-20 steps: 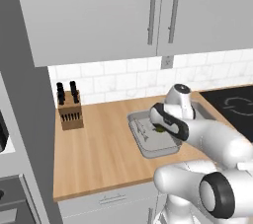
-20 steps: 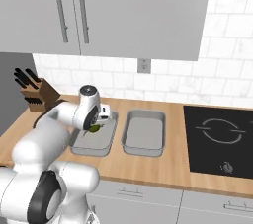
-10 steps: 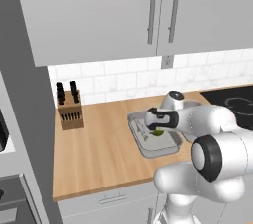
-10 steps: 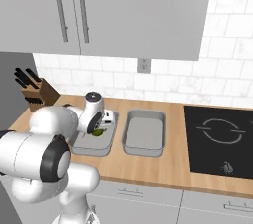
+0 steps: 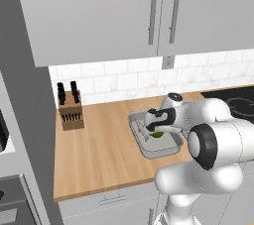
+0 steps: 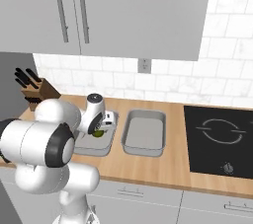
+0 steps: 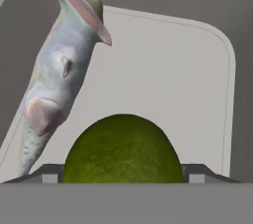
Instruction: Place one lime and one fish in each tupperware on the nearby counter, to pack two identical lunches.
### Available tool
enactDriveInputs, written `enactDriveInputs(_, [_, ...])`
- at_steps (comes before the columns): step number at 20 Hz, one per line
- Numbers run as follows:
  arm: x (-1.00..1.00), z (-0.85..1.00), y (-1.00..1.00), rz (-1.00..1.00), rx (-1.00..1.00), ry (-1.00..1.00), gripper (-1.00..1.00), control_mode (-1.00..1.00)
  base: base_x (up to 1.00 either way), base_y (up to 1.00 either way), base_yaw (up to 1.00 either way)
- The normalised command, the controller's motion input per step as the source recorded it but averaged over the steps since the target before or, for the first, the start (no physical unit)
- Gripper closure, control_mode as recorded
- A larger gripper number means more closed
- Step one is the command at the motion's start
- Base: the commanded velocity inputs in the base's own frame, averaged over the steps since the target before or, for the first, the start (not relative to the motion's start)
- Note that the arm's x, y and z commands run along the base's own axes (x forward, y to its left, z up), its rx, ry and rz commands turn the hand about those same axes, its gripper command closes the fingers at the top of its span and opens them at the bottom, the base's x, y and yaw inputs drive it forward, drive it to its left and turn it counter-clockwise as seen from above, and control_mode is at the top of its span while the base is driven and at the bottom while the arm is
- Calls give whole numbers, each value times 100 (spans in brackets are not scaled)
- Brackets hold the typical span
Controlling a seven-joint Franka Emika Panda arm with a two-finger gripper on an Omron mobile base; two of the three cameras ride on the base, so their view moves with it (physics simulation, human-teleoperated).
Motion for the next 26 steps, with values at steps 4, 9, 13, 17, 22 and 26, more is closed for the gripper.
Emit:
enactDriveInputs(4, [0,0,1,0,0,0,-100,-100,0,0,0])
enactDriveInputs(9, [-11,33,3,0,0,-4,-100,-100,0,0,0])
enactDriveInputs(13, [-48,69,7,0,0,-15,-100,-100,0,0,0])
enactDriveInputs(17, [-78,62,2,0,0,-11,-100,-100,0,0,0])
enactDriveInputs(22, [-84,68,0,0,0,-13,-100,-100,0,0,0])
enactDriveInputs(26, [-61,67,6,0,-2,-13,-100,-100,0,0,0])
